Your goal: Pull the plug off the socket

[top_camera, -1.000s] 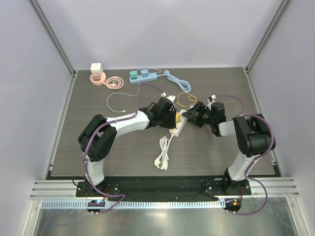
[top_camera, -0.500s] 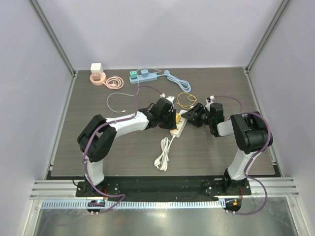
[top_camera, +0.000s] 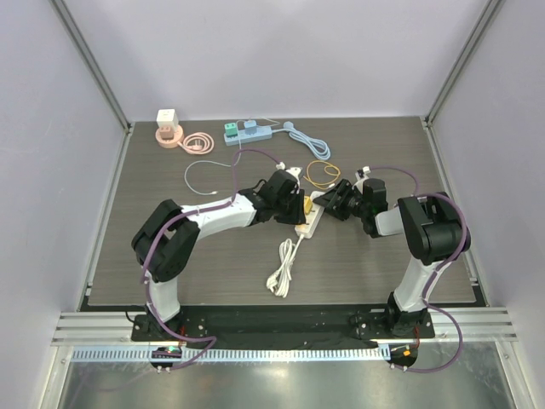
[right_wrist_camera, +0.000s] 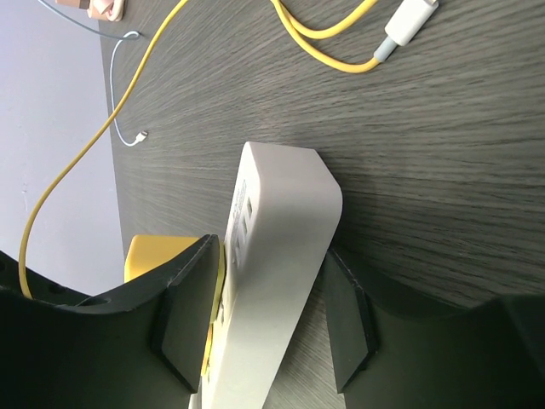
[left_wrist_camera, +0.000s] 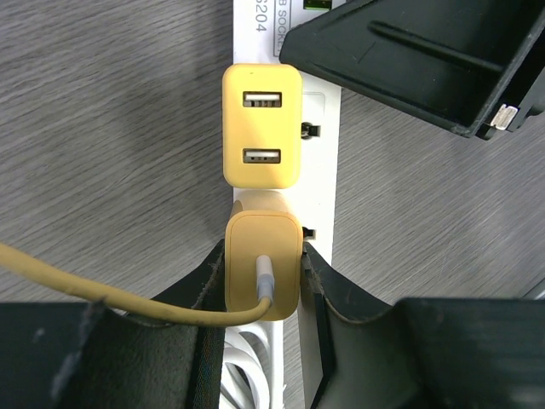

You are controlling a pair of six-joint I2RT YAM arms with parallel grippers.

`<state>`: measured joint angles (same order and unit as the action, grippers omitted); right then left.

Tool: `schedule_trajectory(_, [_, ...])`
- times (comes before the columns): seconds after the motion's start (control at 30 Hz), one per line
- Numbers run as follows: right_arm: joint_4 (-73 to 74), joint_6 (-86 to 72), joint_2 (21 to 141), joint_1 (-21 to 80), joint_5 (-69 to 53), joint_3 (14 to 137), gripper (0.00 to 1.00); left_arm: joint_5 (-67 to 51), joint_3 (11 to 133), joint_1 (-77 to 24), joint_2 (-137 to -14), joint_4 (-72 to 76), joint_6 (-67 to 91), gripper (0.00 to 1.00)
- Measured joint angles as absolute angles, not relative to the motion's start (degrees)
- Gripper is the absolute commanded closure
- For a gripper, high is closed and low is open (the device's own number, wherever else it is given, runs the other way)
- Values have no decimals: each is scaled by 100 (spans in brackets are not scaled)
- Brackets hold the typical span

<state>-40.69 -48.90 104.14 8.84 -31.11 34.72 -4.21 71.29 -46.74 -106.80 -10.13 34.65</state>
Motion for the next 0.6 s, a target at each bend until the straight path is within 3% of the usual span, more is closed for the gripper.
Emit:
schedule_trajectory(0.23, [-4150, -4967, 10514, 891, -3129, 3472, 60, -438, 7030, -4674, -10669, -943, 3555, 100])
schedule_trajectory(0.5, [-4211, -5017, 10551, 891, -3166, 3470, 97, -419, 6976, -4674, -10624, -915, 3618, 100])
schedule_trajectory(0.6, [-4211, -5015, 10554, 891, -3168, 3470, 99, -416, 6923, -4659, -10602, -869, 3712, 100])
